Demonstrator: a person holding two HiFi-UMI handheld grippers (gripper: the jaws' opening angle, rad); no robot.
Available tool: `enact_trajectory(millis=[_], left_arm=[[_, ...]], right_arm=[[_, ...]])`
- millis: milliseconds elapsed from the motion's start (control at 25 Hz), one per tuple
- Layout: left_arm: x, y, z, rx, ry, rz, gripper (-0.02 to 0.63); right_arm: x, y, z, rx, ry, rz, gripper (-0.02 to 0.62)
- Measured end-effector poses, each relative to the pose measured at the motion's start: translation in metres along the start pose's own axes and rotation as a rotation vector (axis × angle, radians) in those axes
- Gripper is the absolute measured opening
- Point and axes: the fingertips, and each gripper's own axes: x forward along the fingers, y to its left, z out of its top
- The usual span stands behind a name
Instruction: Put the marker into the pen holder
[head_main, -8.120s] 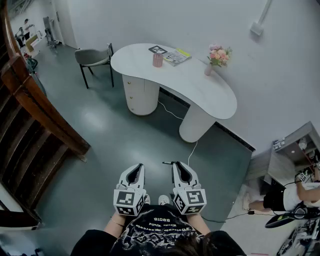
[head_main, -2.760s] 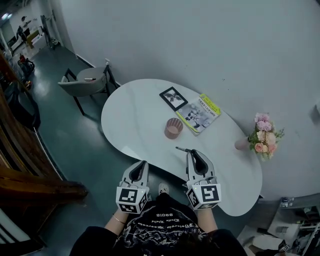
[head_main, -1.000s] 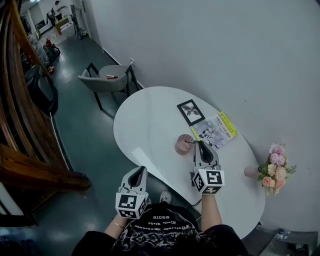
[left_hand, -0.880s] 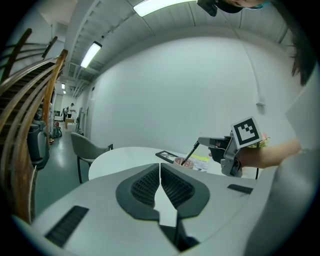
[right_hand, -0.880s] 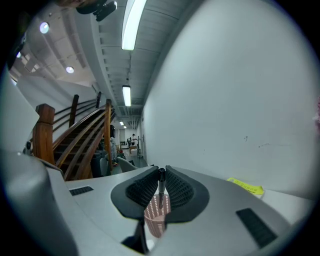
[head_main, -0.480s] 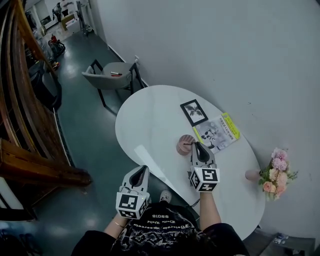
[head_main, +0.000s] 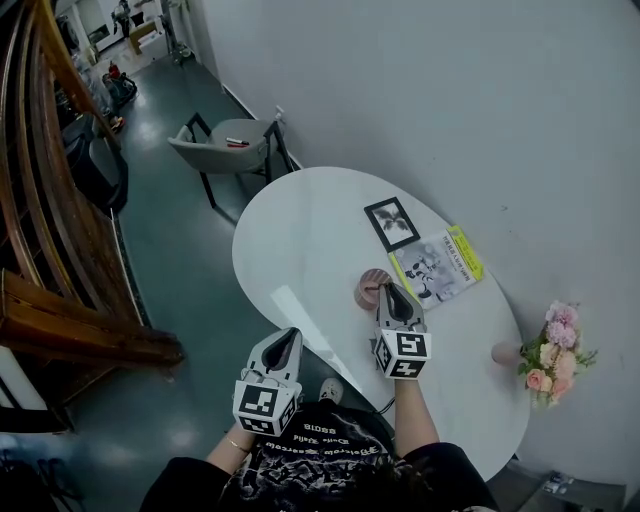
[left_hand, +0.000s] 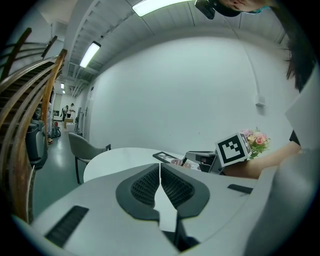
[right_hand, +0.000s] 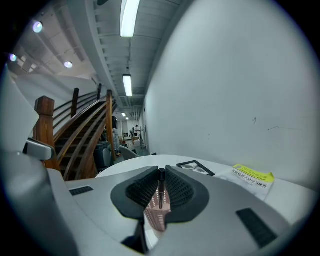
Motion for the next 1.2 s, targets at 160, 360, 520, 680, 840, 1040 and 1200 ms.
enact_trajectory(millis=[160, 360, 520, 680, 840, 1040, 1200], left_arm=[[0.003, -0.007, 0.002, 0.025, 0.002, -0.016, 0.026], [0.005, -0.008, 0.002, 0.026, 0.003, -0.016, 0.026], [0.005, -0.006, 0.002, 0.025, 0.003, -0.009, 0.026], [0.006, -0.006, 0.002, 0.023, 0.002, -0.008, 0.026], [0.008, -0.007, 0.002, 0.022, -0.002, -0.011, 0.026], [0.008, -0.01, 0.002, 0.022, 0.0, -0.025, 0.026], [0.008, -0.012, 0.004, 0.025, -0.005, -0.038, 0.026]], right_arm=[[0.004, -0.001, -0.004, 0.01, 0.005, -0.005, 0.066], [0.008, 0.001, -0.008, -0.001, 0.015, 0.003, 0.066], [0.008, 0.0, -0.008, 0.022, 0.012, -0.001, 0.067], [0.007, -0.005, -0.01, 0.05, 0.015, -0.011, 0.079], [0.005, -0.006, -0.012, 0.064, 0.021, -0.003, 0.137], [-0.004, 0.0, -0.007, 0.069, 0.03, 0.032, 0.189], [-0.013, 0.004, 0.006, 0.042, 0.012, 0.043, 0.193]])
